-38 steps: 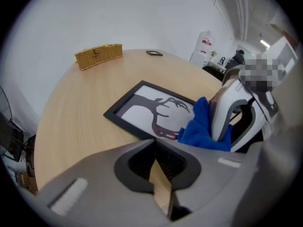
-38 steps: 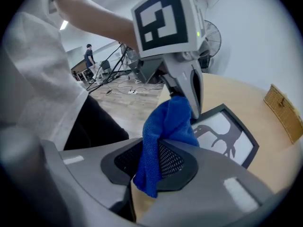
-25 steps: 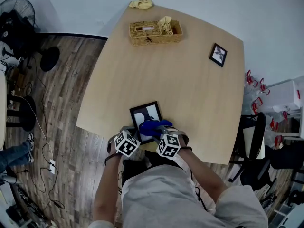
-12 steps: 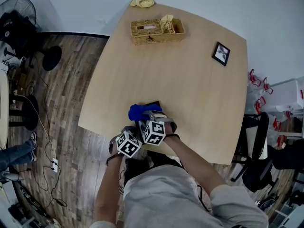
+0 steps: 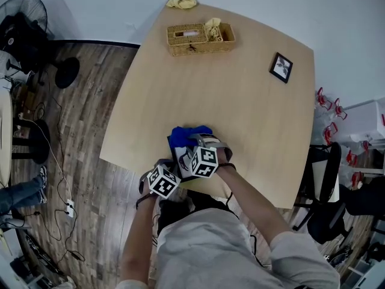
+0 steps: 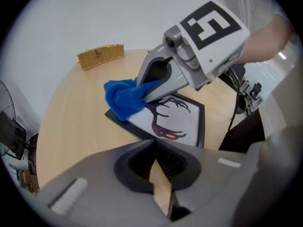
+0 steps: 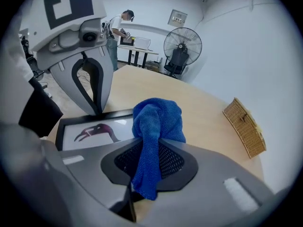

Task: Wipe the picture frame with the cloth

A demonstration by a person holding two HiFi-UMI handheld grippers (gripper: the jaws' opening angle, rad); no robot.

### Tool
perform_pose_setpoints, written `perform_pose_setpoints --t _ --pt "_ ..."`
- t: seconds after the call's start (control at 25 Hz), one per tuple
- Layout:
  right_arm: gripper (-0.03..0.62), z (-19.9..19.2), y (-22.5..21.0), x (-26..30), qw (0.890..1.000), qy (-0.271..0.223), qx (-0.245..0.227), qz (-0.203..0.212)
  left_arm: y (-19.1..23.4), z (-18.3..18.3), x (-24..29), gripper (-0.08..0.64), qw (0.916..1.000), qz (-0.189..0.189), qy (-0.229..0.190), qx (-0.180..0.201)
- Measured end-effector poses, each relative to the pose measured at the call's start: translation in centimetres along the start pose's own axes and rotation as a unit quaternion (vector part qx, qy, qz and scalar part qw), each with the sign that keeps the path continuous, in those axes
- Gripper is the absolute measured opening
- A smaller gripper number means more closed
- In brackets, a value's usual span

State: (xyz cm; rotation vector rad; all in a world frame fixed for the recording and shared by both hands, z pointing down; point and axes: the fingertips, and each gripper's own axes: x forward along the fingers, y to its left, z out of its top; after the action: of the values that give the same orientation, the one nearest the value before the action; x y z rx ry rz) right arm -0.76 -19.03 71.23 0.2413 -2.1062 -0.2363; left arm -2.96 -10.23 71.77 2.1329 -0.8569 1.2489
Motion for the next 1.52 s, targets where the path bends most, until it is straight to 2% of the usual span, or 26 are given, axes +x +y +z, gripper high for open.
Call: perform_pose_setpoints --t 0.2,0.32,0.64,0.84,1.04,1.16,1.24,1.4,1.52 --pt "0.074 -3.0 -1.9 -2.1 0.999 0.016 0.027 -0.026 0.2 0.0 0.0 0.054 1.0000 0.004 -0.004 0.000" --pt "0.074 -4.7 -1.5 -3.3 0.997 0.022 0.064 -0.024 0.1 0.0 0.0 0.054 0.9999 0.011 -0.006 0.001" --pt "0.074 -6.8 4.1 -6.2 0.994 0.031 0.102 0.021 0.2 0.0 -0.1 0.052 0.9997 0.013 -0.018 -0.006" --pt "0.074 -7.7 7.4 -7.7 0.991 0.031 0.125 0.023 0.4 -0.1 0.0 0.052 0.9993 0.018 -0.031 -0.010" --pt "0.074 -8.6 10.2 -9.2 0.985 0.038 0.168 0.019 0.5 0.1 0.0 0.053 0.9992 0.014 -0.036 -0.009" --pt "0.074 -8.5 12.2 -10.2 0.978 0.044 0.205 0.019 0.9 -0.4 -0.3 0.052 0.9984 -0.011 -0.035 -0.043" --pt "0.073 -7.9 13.3 -11.3 0.970 0.032 0.242 0.011 1.5 -0.8 -1.4 0.052 0.9972 -0.012 -0.046 -0.058" --pt "0.072 -6.4 14.0 -13.4 0.944 -0.008 0.329 -0.028 1.2 -0.4 -4.3 0.052 0.9965 -0.001 -0.077 -0.033" --pt "0.072 -5.2 14.8 -14.4 0.928 -0.030 0.369 -0.053 0.0 -1.0 -6.2 0.052 0.9945 0.001 -0.100 -0.030"
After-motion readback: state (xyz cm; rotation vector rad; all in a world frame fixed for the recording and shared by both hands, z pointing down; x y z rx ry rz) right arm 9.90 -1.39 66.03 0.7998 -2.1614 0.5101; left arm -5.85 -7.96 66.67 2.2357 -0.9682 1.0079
